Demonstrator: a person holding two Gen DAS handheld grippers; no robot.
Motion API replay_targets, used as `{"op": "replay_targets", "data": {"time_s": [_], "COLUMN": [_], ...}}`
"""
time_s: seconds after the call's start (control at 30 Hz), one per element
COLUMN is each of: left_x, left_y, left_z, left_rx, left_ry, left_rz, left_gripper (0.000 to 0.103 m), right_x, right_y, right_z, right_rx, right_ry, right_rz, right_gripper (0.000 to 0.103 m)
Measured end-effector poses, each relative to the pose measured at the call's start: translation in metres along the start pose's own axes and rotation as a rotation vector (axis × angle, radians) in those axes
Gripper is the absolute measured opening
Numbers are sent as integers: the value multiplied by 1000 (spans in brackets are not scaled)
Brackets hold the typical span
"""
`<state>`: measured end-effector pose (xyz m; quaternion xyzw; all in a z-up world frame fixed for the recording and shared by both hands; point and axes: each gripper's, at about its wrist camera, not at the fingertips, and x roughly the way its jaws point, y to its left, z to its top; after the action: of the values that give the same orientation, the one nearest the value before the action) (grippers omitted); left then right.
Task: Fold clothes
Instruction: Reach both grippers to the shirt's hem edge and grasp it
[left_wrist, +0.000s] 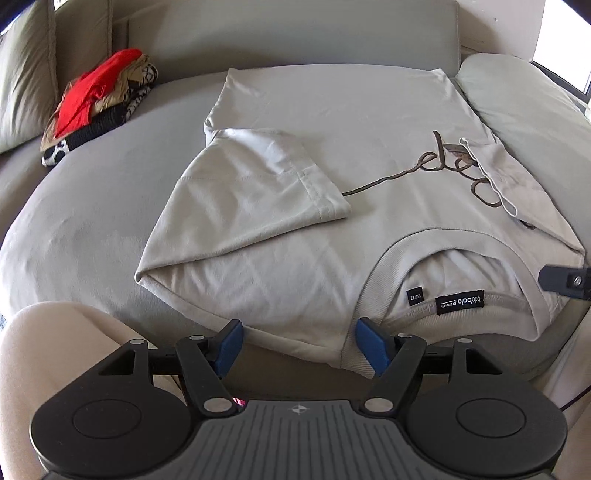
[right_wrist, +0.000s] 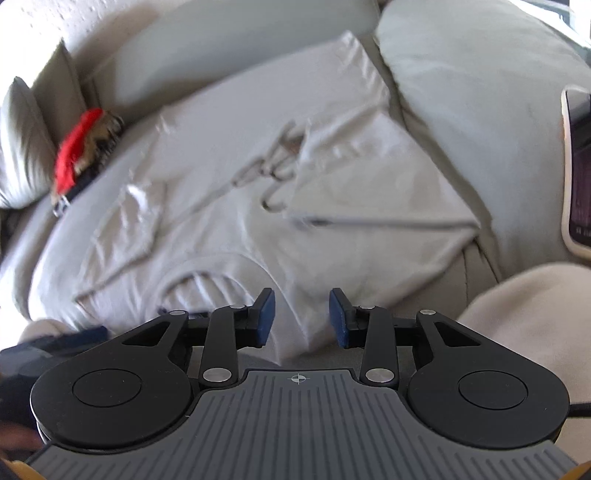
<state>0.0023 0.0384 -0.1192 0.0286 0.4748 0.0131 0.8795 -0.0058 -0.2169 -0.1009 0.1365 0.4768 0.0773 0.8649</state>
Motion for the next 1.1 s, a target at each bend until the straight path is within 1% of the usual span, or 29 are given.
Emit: {"op": "replay_targets", "data": {"time_s": [0.07, 0.1, 0.17, 0.23, 0.27, 0.3, 0.33, 0.4, 0.5, 0.57, 0.6, 0.67, 0.73, 0.8, 0.87, 0.9, 0.93, 1.0, 1.03, 1.1], "left_x": [-1, -1, -2, 0, 1, 2, 2, -1, -14, -25, -30, -42, -55, -70, -85, -93, -98, -106, -109, -111], "left_y": [-4, -6, -6, -7, -10, -14, -18, -24, -21, -15, -11, -2, 7, 17, 28, 34, 41, 56, 64, 79], "left_z": [-1, -2, -3, -6, -10, -15, -20, -27, -22, -14, -9, 2, 13, 32, 51, 63, 76, 101, 114, 140], "left_rx": [18, 26, 32, 38, 54, 74, 95, 136, 127, 99, 83, 51, 22, -8, -39, -60, -87, -142, -169, -218], "left_ry": [-7, -10, 2, 47, 68, 86, 104, 105, 72, 37, 18, -17, -51, -108, -169, -205, -231, -271, -291, -320], "left_rz": [15, 20, 14, -15, -15, -7, 2, 3, -21, -26, -30, -40, -57, -58, -56, -55, -70, -111, -132, -171], "left_gripper": [70, 70, 70, 72, 71, 65, 64, 65, 65, 66, 66, 66, 68, 69, 69, 70, 70, 70, 70, 70], "right_x": [0, 1, 3, 7, 7, 4, 2, -9, -31, -42, -48, -59, -73, -89, -109, -120, -130, -144, -147, -144], "right_y": [-2, -2, -4, -10, -11, -11, -11, -7, 2, 9, 12, 16, 18, 19, 18, 15, 11, 4, 2, 3], "right_z": [-6, -9, -15, -20, -21, -23, -24, -23, -15, -7, -3, 5, 17, 30, 48, 57, 68, 91, 104, 132], "right_rx": [-4, -7, 2, 52, 69, 77, 84, 71, 42, 26, 19, 4, -9, -17, 0, 34, 83, 159, 183, 190], "right_ry": [-7, 7, 62, 128, 142, 139, 136, 98, 12, -30, -47, -79, -117, -161, -241, -296, -358, -440, -459, -446], "right_rz": [4, 2, 3, 12, 16, 24, 33, 45, 56, 68, 75, 92, 109, 123, 134, 148, 165, 195, 196, 162], "right_gripper": [39, 39, 43, 44, 43, 43, 43, 43, 44, 54, 57, 66, 66, 68, 70, 70, 70, 70, 70, 70]}}
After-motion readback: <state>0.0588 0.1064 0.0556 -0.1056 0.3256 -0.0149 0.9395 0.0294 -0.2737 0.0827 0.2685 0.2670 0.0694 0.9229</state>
